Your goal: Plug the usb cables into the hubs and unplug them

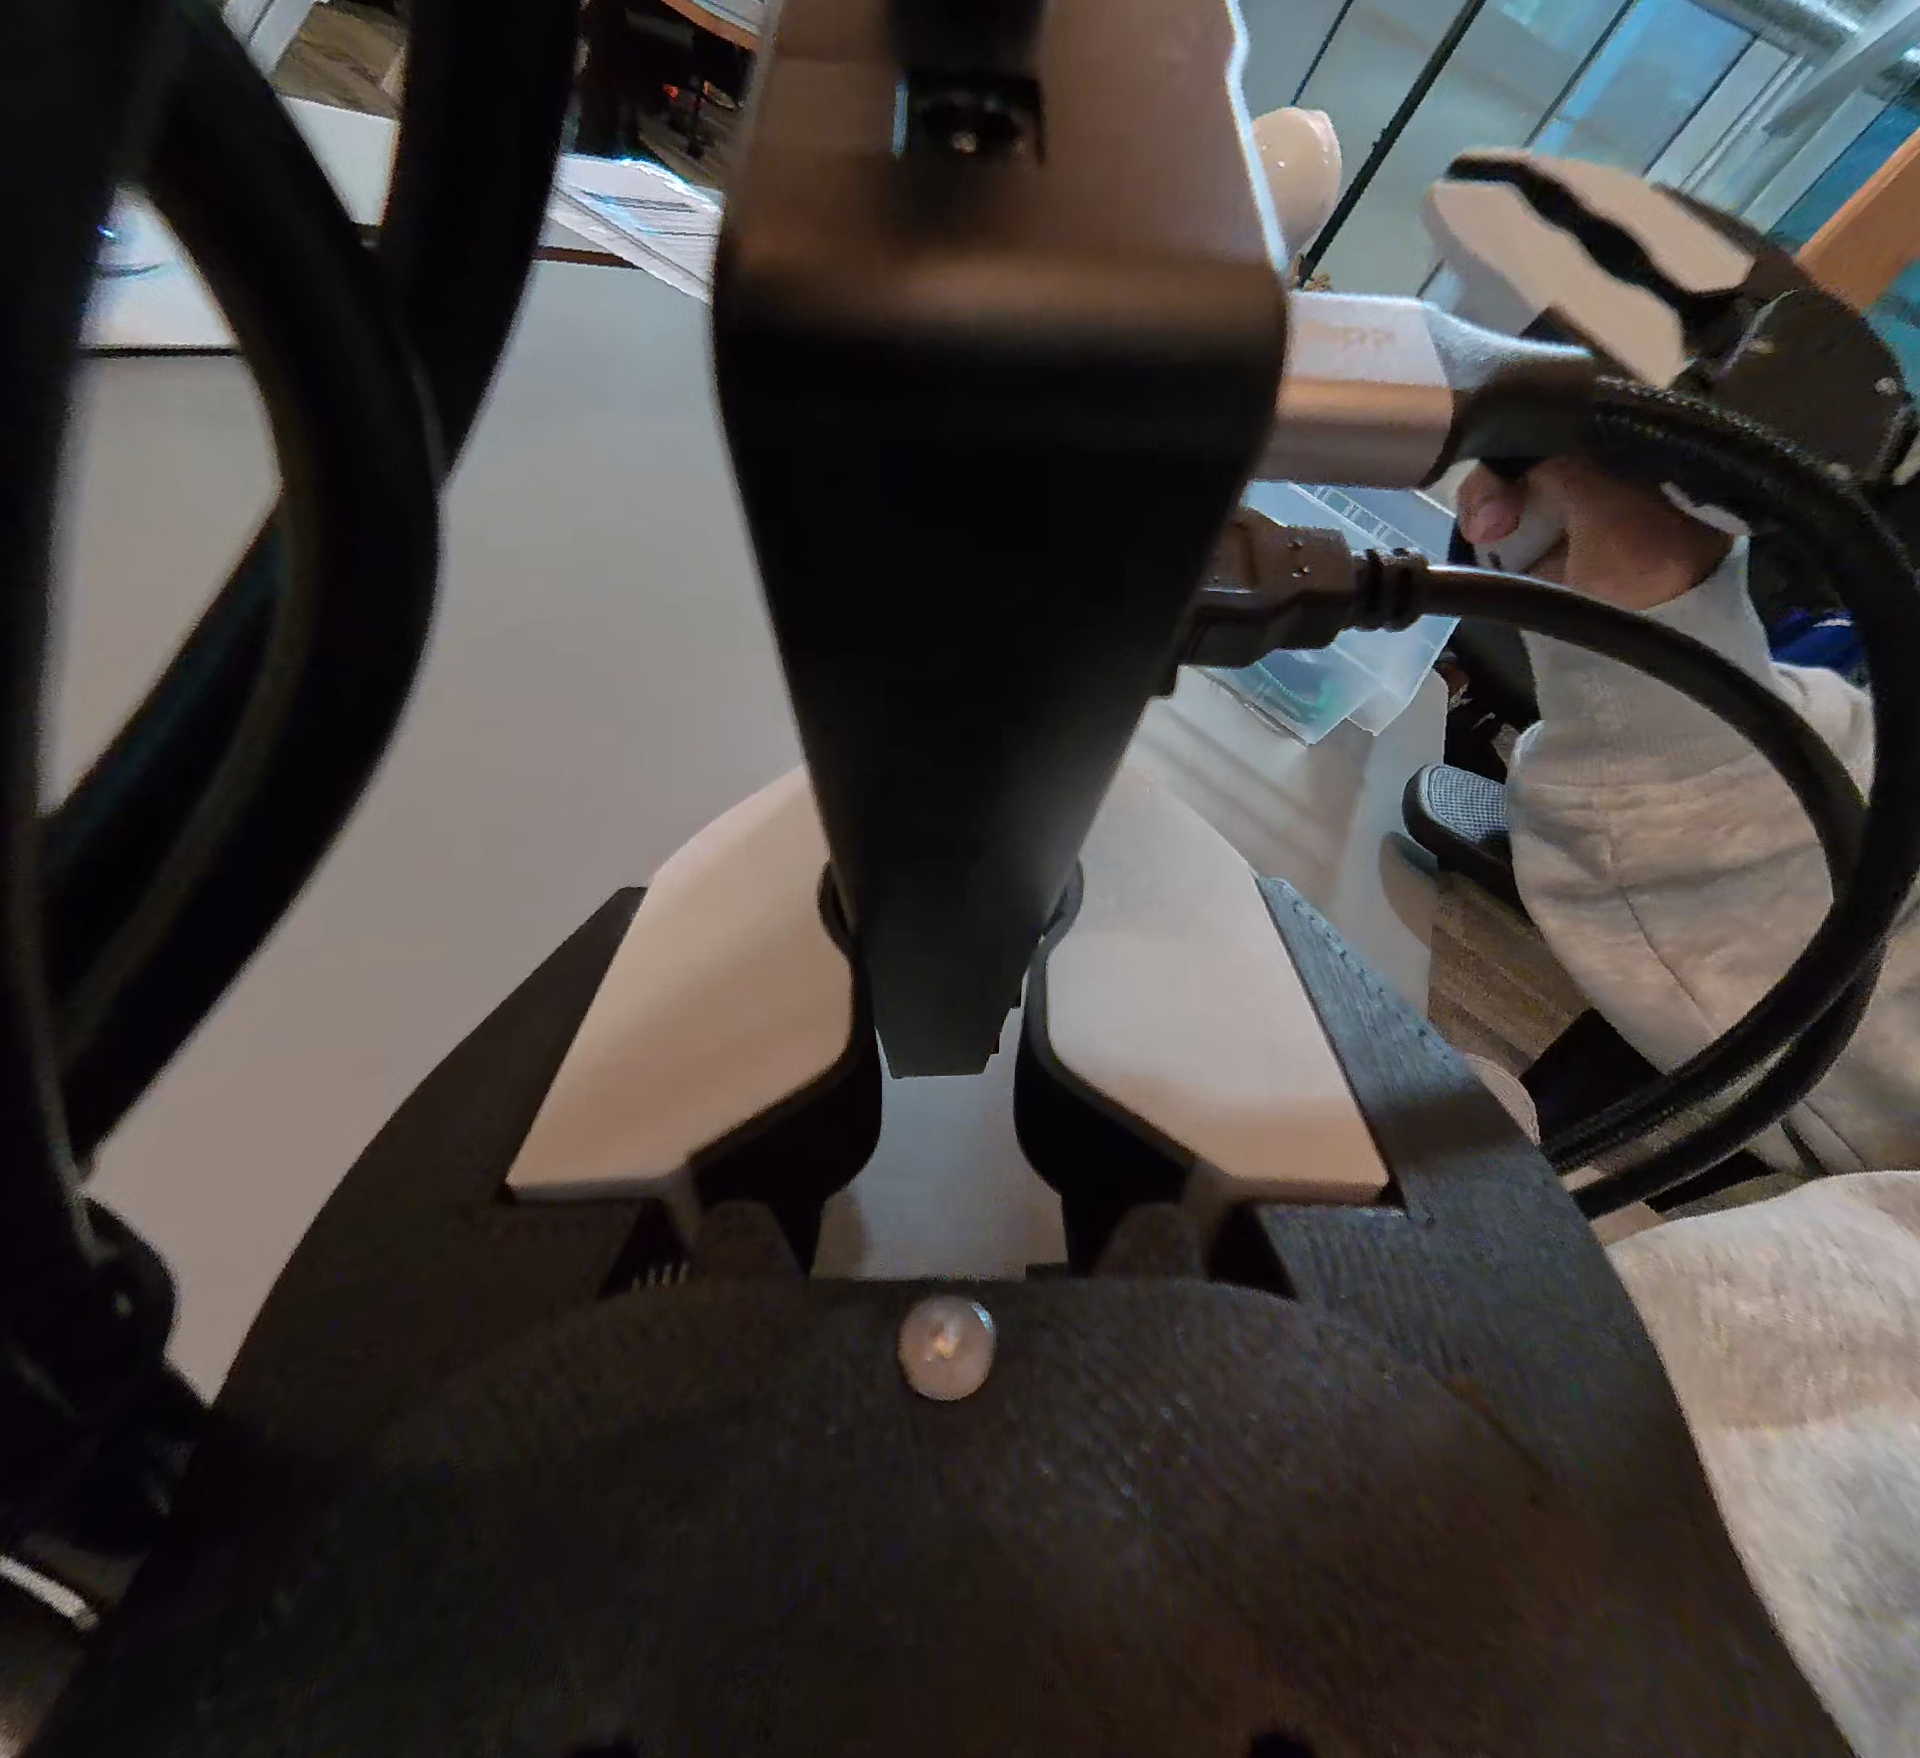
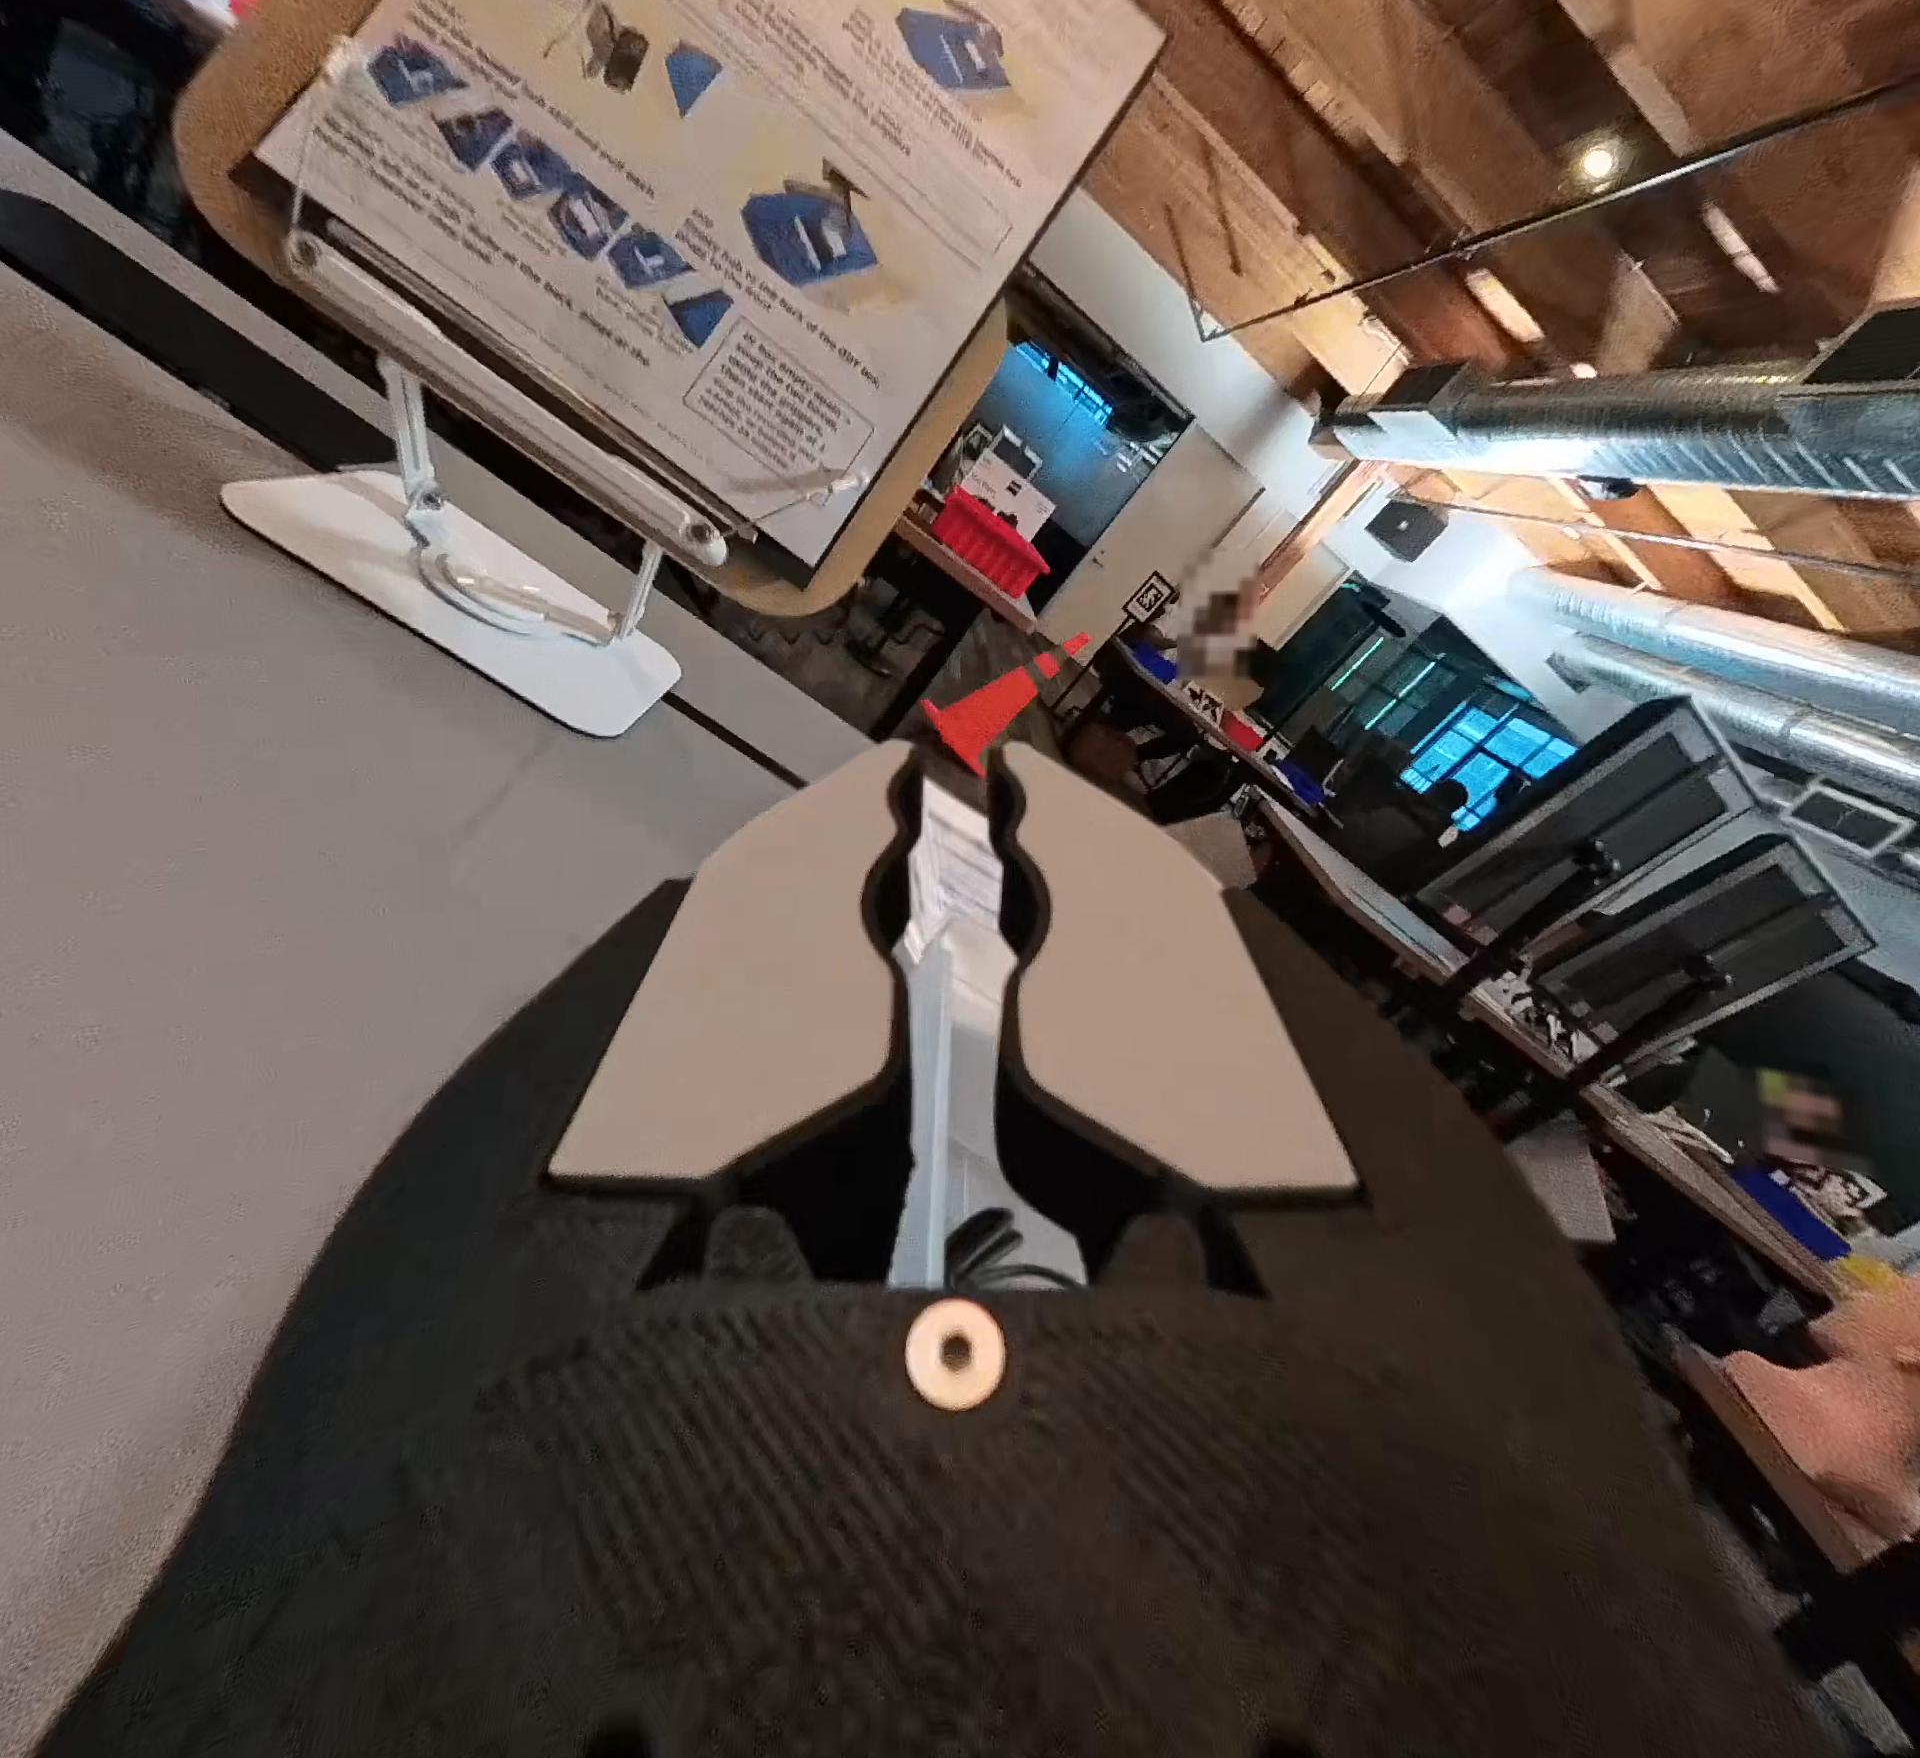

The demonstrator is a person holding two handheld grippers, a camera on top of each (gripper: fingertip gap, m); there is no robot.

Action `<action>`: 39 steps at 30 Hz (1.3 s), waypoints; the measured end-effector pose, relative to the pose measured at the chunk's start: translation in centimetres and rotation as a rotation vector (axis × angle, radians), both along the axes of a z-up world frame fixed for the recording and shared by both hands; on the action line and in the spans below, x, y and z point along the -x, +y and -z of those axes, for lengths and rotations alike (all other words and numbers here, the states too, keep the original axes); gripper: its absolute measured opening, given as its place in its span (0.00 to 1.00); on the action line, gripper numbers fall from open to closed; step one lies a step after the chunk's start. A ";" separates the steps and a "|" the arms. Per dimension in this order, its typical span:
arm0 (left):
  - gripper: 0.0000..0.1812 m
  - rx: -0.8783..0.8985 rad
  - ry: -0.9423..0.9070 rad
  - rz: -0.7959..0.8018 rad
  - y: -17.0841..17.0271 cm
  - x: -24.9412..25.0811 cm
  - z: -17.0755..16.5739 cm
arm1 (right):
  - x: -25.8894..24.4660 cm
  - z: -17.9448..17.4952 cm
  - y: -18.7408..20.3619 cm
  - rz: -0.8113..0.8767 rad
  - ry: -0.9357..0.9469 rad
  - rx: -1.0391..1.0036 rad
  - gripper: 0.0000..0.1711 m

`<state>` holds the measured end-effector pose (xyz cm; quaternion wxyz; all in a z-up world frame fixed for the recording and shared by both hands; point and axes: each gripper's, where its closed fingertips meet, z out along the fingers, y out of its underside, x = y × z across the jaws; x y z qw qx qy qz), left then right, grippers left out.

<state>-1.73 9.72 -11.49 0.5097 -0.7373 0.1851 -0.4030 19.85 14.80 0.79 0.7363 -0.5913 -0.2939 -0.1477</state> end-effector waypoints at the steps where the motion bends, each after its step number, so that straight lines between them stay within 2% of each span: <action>1: 0.15 0.004 0.003 0.000 0.0 0.0 0.1 | 0.4 -0.8 -0.6 -0.016 0.002 -0.027 0.07; 7: 0.15 0.017 0.006 0.016 -0.1 -0.4 0.5 | 5.5 -2.4 -4.3 -0.197 -0.035 -0.089 0.05; 10: 0.15 0.016 0.012 0.023 -0.2 -0.6 0.5 | 8.9 -0.9 -5.6 -0.365 0.065 0.003 0.04; 12: 0.15 0.018 0.013 0.025 -0.2 -0.6 0.5 | 10.0 1.4 -4.9 -0.401 0.107 0.096 0.04; 17: 0.15 0.015 0.012 0.026 -0.3 -0.6 0.4 | 7.5 7.2 -0.7 -0.318 0.229 0.355 0.07; 22: 0.15 0.031 0.008 0.030 -0.2 -0.6 0.7 | 5.9 6.6 0.0 -0.330 0.370 0.401 0.08; 28: 0.15 0.038 0.013 0.037 -0.3 -0.7 0.9 | 7.2 7.7 -0.5 -0.328 0.262 0.402 0.08; 33: 0.15 0.042 0.013 0.037 -0.3 -0.7 1.0 | 7.4 6.3 -1.3 -0.288 0.202 0.381 0.11; 39: 0.15 0.050 0.012 0.036 -0.2 -0.6 1.1 | 1.6 5.6 0.4 0.004 0.034 0.415 0.13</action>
